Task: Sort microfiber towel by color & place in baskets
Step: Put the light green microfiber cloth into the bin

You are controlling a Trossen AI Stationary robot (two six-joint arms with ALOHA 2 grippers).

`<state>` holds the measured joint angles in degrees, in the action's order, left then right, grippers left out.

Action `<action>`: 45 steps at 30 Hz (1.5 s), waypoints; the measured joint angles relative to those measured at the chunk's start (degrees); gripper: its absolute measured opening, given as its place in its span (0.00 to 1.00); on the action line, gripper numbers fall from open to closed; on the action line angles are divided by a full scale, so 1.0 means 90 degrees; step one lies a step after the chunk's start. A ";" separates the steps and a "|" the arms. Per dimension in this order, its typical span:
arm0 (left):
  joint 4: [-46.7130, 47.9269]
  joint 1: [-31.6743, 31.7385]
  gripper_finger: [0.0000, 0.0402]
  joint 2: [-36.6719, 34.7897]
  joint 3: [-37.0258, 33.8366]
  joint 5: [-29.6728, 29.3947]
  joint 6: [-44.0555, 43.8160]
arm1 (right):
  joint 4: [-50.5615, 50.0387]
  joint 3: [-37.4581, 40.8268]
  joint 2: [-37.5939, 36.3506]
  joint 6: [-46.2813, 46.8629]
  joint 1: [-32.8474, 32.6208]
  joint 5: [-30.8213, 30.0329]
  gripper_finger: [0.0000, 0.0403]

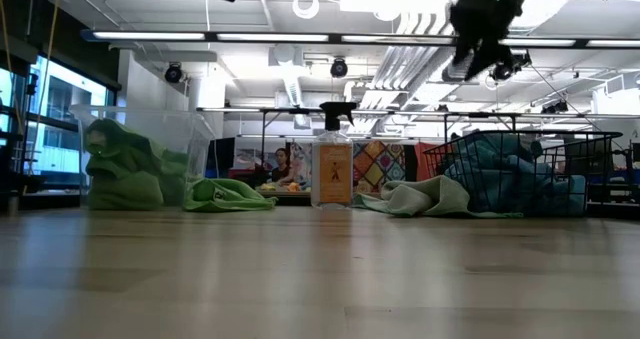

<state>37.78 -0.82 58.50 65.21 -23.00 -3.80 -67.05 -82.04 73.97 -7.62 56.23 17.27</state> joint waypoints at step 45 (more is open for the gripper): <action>-0.3997 0.1649 0.52 0.0124 0.0002 0.3059 -0.0339 | 0.4772 0.0100 0.0333 0.0219 -0.4660 -0.1203 0.74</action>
<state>1.81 14.02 59.61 65.23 4.54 -6.85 -24.11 -81.14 76.96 -5.66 14.28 6.45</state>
